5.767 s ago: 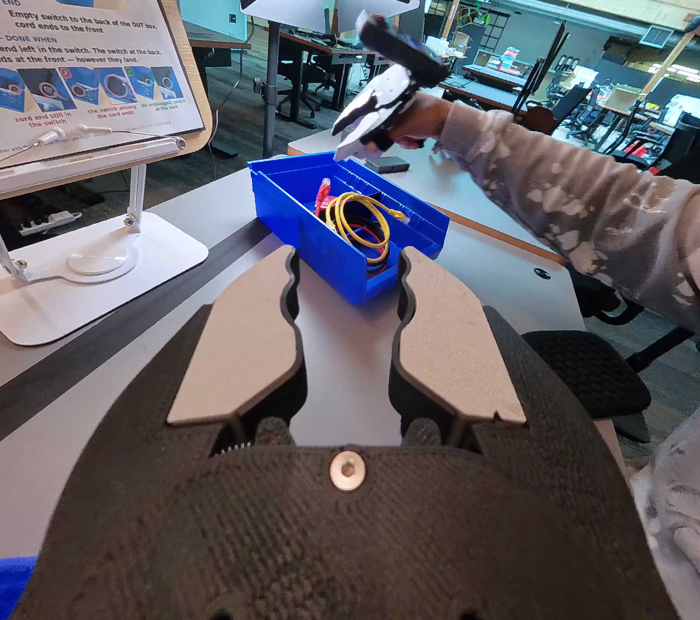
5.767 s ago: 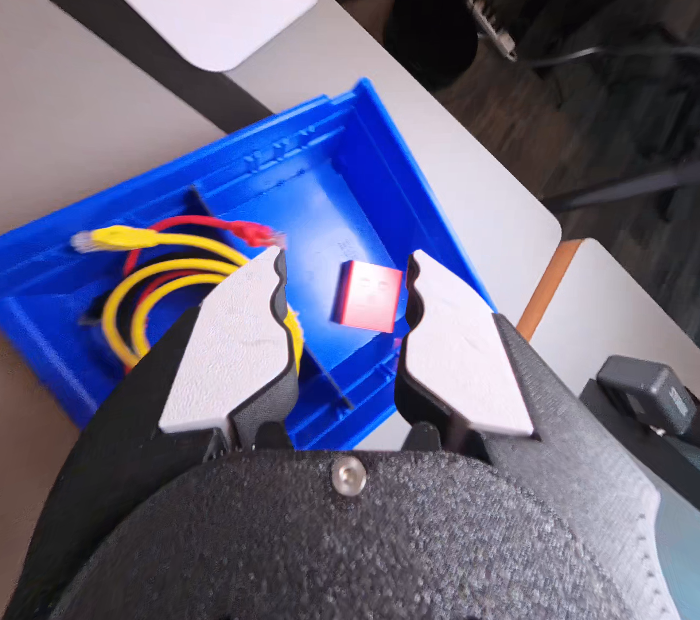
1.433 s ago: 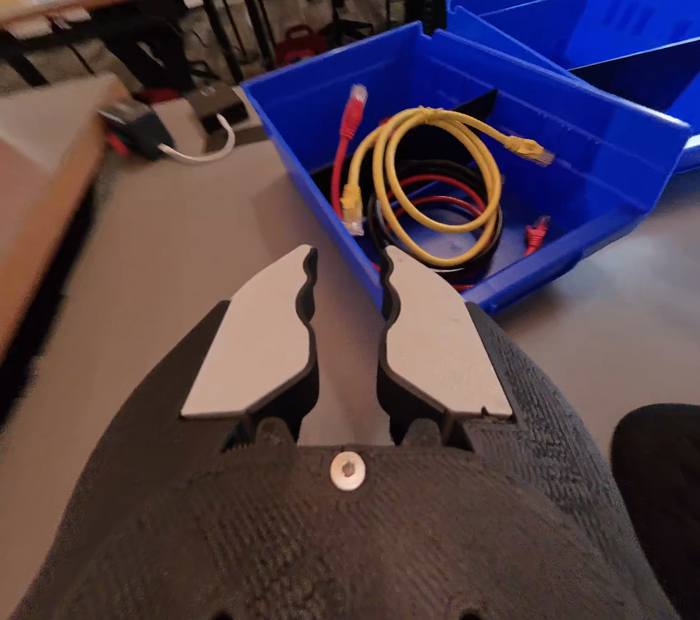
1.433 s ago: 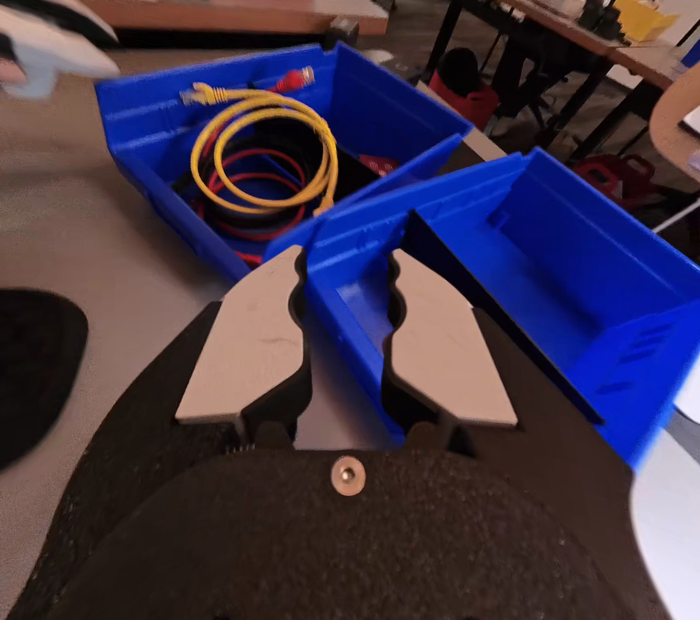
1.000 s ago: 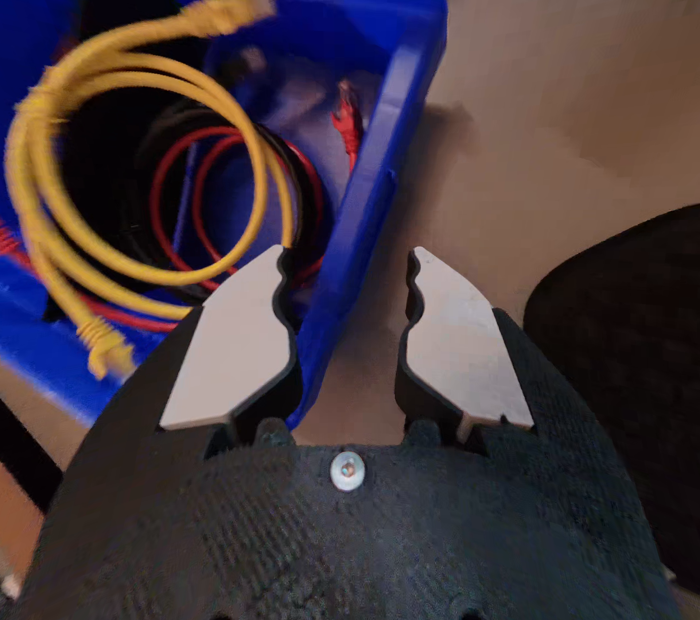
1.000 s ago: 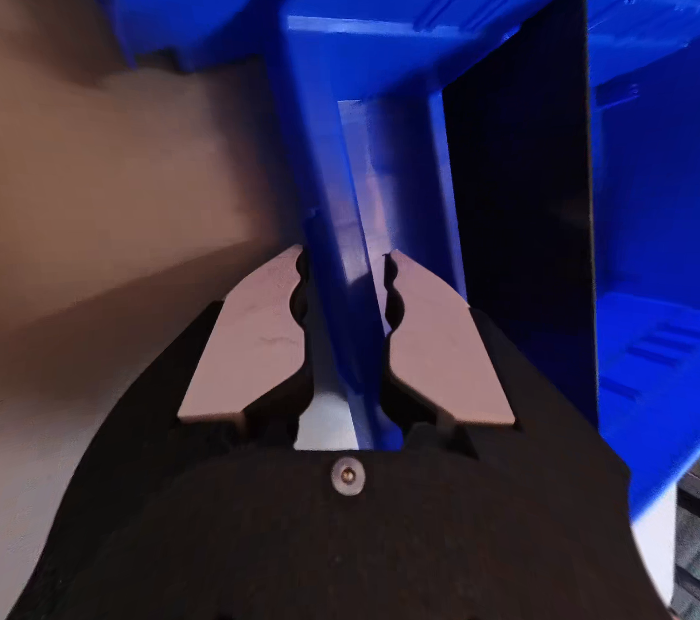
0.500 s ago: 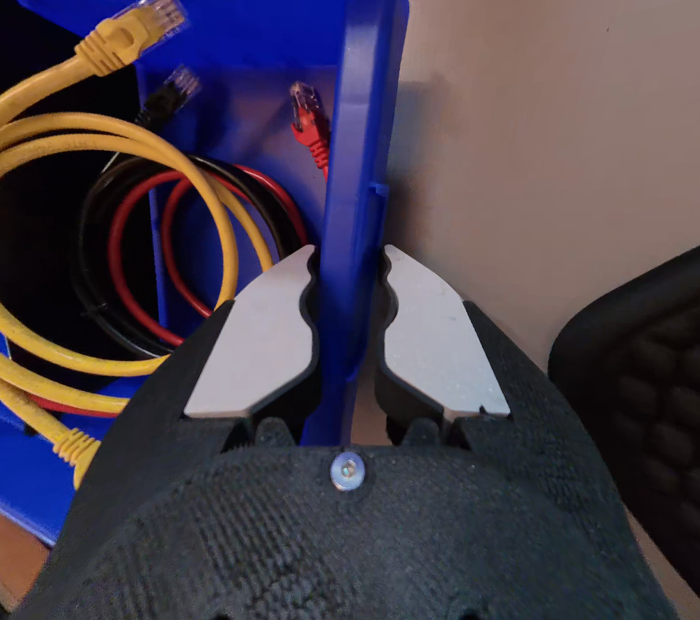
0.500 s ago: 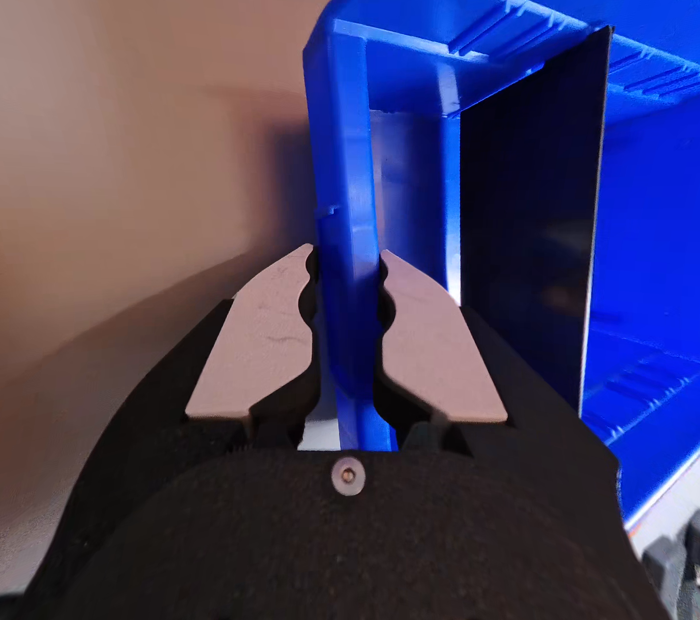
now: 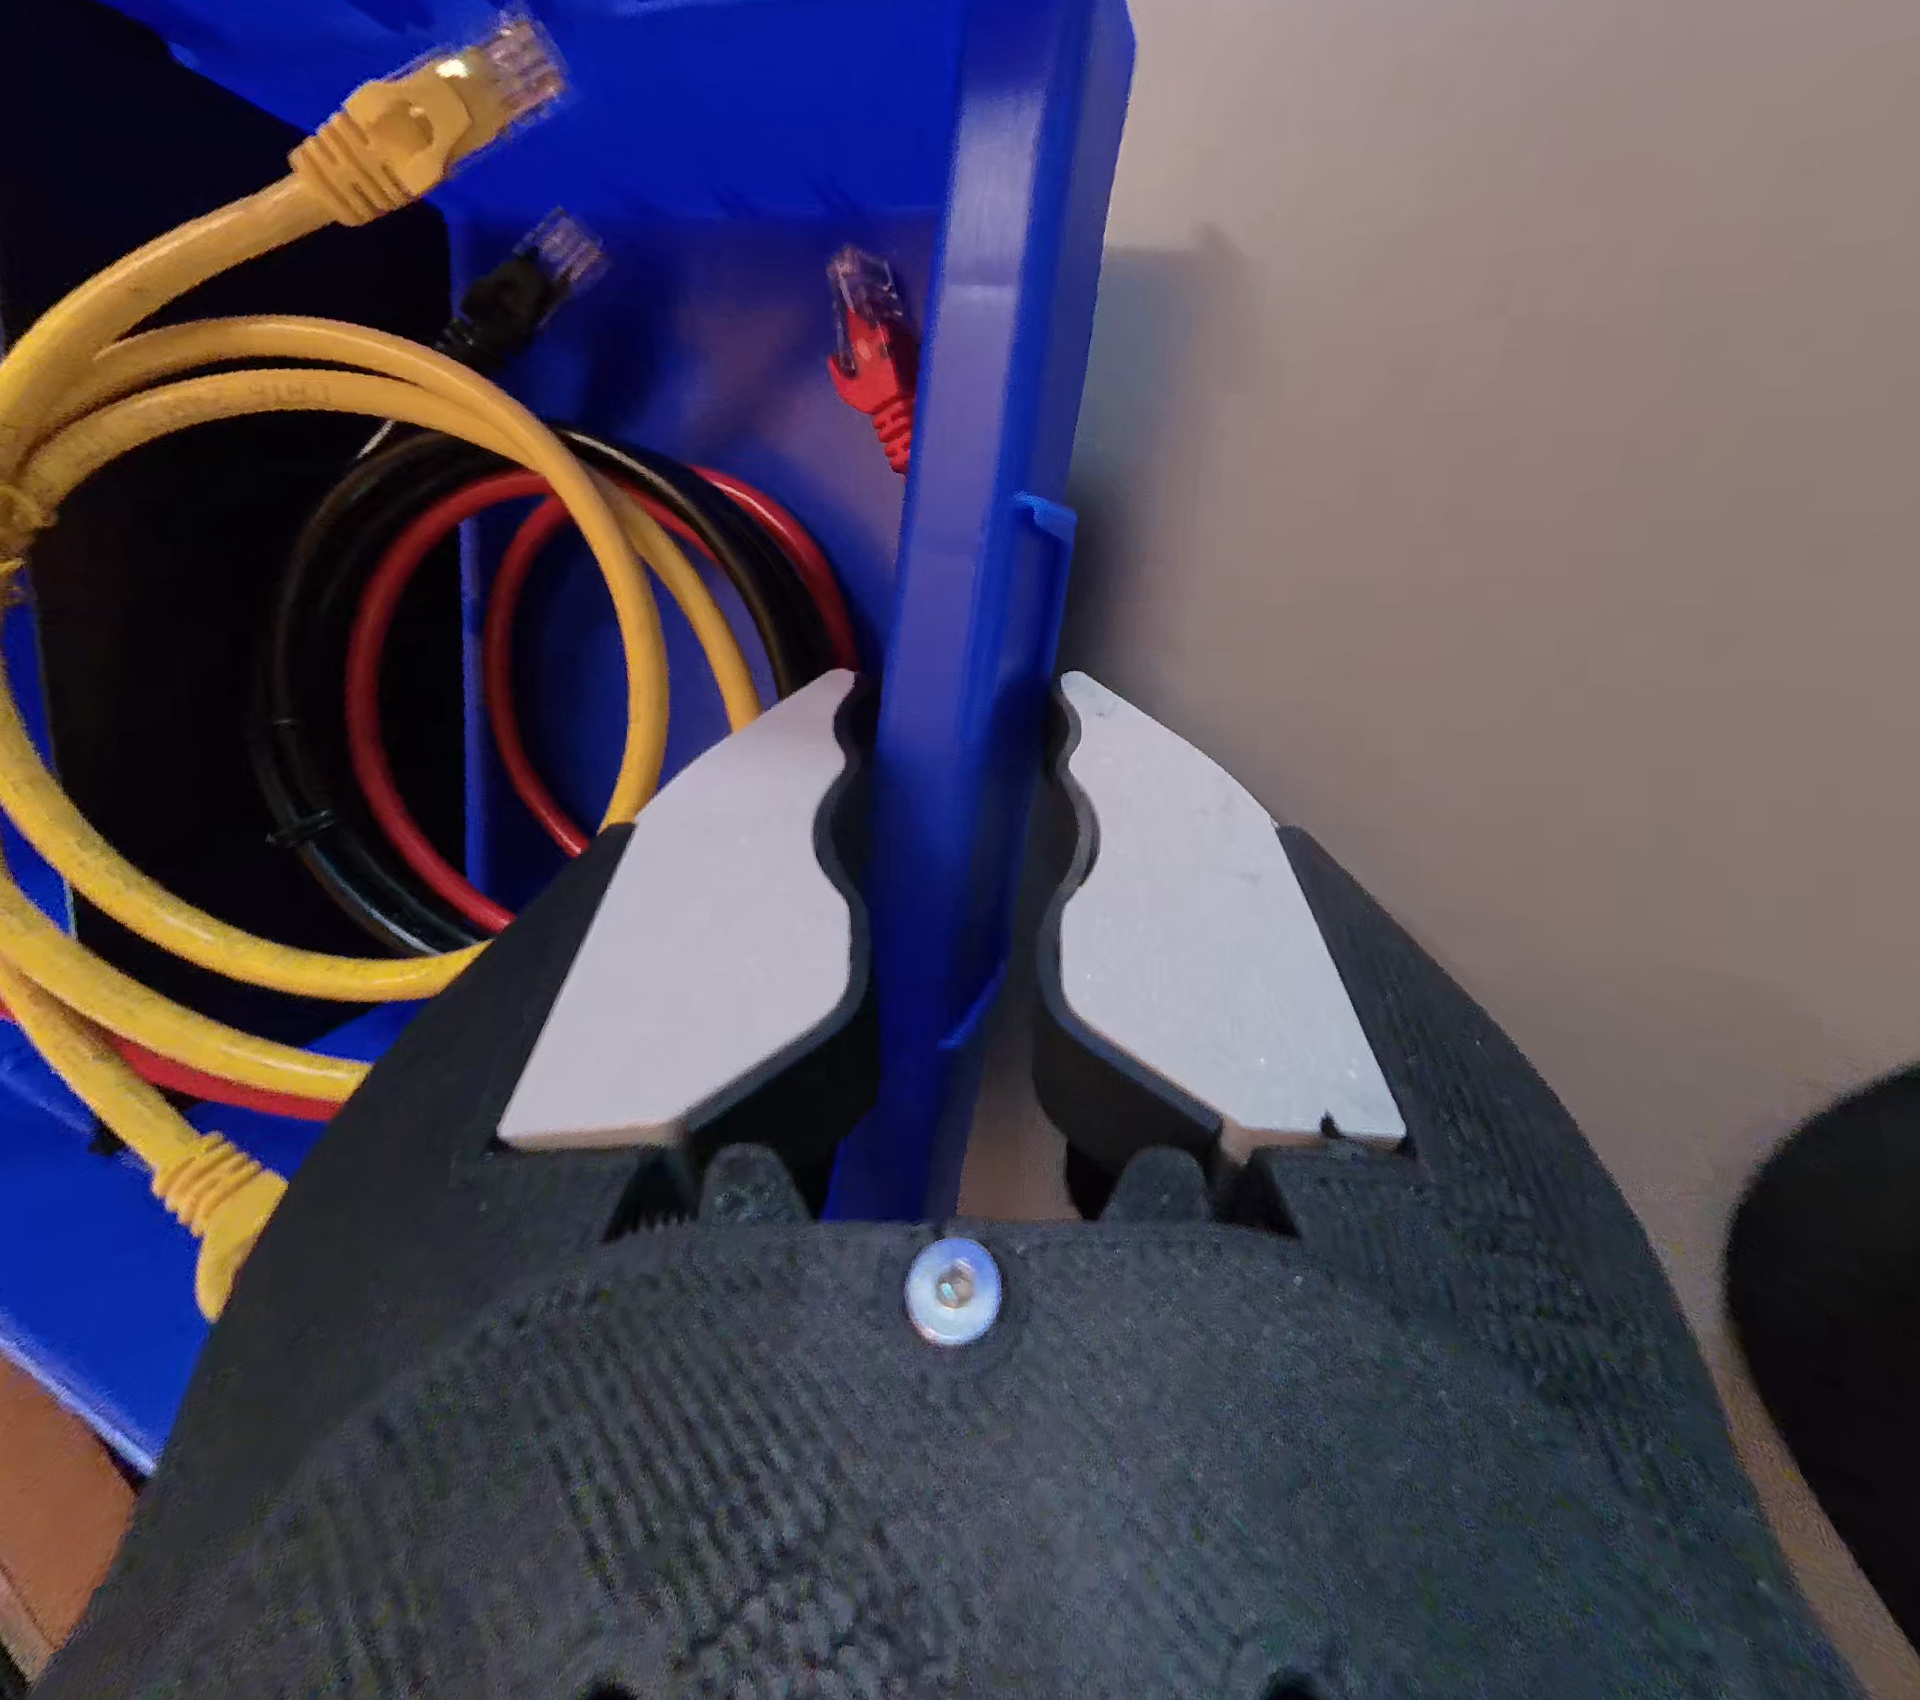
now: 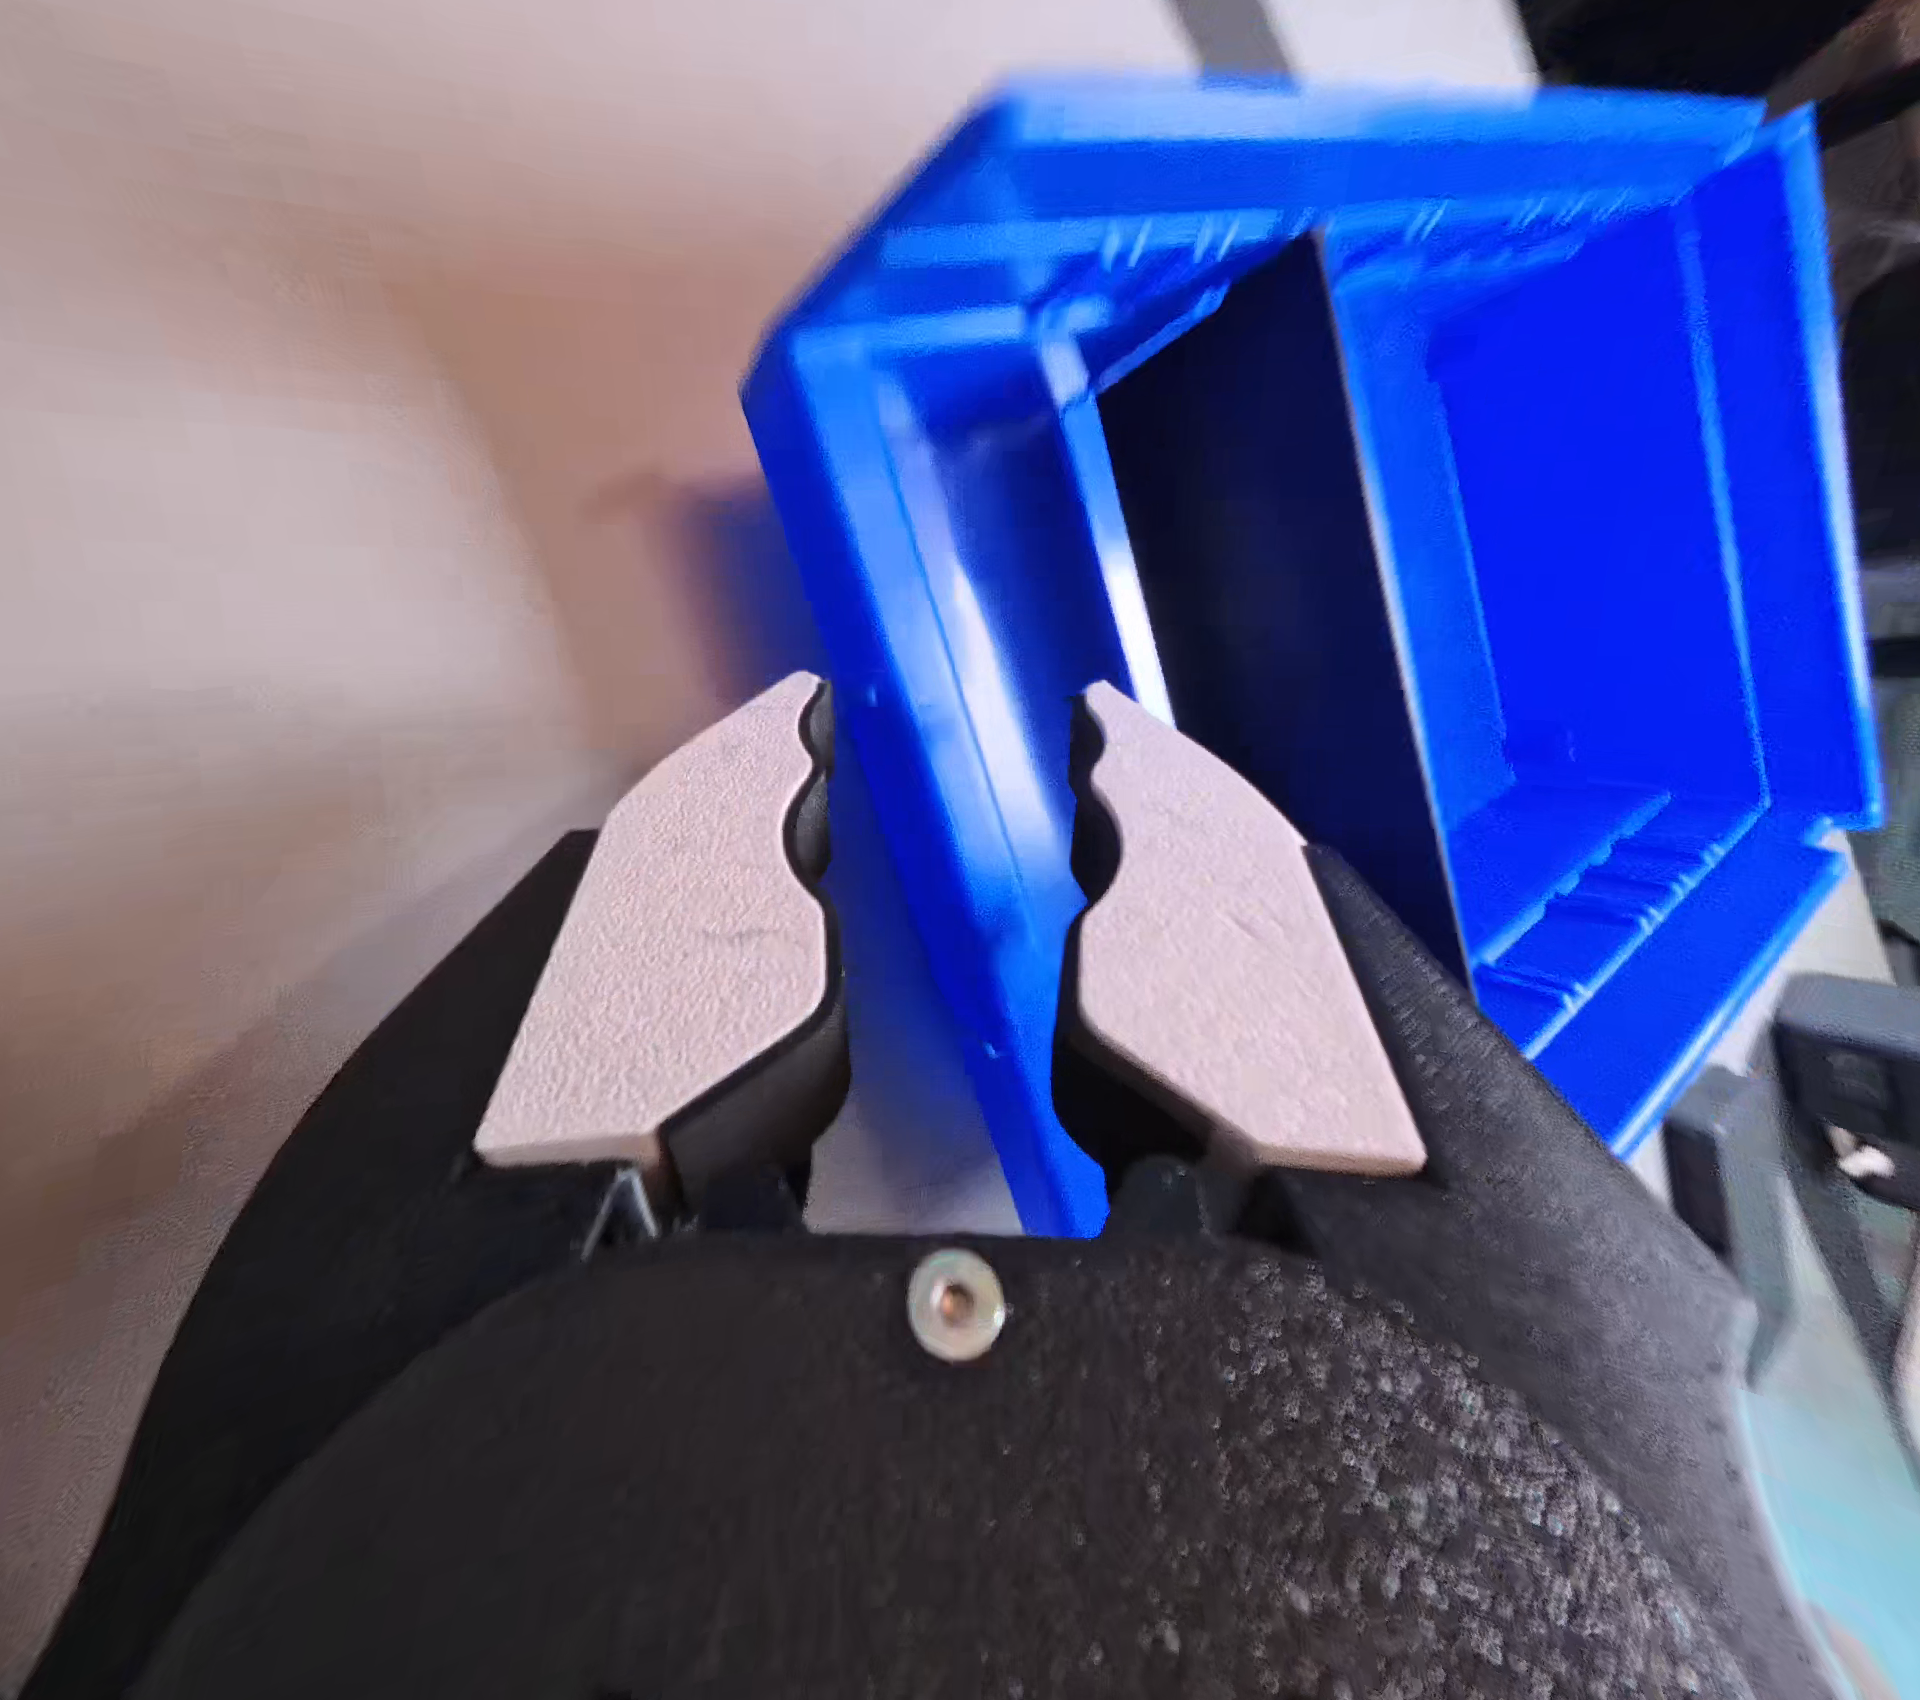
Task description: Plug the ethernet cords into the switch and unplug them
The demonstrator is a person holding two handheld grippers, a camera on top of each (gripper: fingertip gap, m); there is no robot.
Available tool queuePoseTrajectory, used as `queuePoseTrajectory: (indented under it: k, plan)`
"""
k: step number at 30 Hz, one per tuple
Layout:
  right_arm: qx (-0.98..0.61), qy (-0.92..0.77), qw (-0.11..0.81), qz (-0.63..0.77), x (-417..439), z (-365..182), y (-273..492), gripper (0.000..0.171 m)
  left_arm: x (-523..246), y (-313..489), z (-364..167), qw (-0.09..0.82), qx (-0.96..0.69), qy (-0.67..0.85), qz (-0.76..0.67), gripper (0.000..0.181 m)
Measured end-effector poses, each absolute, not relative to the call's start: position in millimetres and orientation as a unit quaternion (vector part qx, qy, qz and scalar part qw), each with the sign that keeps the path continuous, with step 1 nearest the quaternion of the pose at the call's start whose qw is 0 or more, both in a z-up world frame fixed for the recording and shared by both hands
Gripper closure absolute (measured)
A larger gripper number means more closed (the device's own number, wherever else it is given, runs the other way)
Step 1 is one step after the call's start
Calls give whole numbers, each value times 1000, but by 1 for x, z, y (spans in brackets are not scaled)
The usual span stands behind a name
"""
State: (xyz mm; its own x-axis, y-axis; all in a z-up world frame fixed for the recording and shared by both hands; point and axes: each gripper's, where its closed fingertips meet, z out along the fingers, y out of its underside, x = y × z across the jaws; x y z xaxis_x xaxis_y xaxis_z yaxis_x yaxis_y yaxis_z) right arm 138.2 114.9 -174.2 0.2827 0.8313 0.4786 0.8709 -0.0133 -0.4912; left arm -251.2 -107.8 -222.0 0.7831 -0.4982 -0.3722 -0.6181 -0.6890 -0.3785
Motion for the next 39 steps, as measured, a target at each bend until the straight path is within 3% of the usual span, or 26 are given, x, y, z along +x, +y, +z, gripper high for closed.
queuePoseTrajectory:
  k: [7, 13, 17, 20, 24, 33, 39]
  plan:
    - [-661, -507, 517, 196, 79, -107, 66, 127, -282, -94, -211, 314, -908, 223, 167, 130]
    - [-634, -455, 553, 291, 57, -115, 48, 123, -266, -94, -154, 386, -891, 211, 112, 135]
    - [-633, -436, 542, 340, 52, -118, 45, 118, -278, -74, -102, 400, -901, 158, 51, 119]
    - [-635, -434, 539, 345, 52, -122, 44, 114, -300, -42, -76, 401, -907, 126, 34, 119]
    - [-628, -442, 548, 332, 59, -121, 44, 109, -341, 5, -80, 342, -935, 87, 39, 118]
    - [-612, -454, 553, 337, 66, -124, 43, 106, -401, 63, -158, 154, -987, 24, 40, 110]
    - [-614, -461, 536, 350, 63, -133, 40, 107, -404, 78, -198, 88, -996, 6, -5, 102]
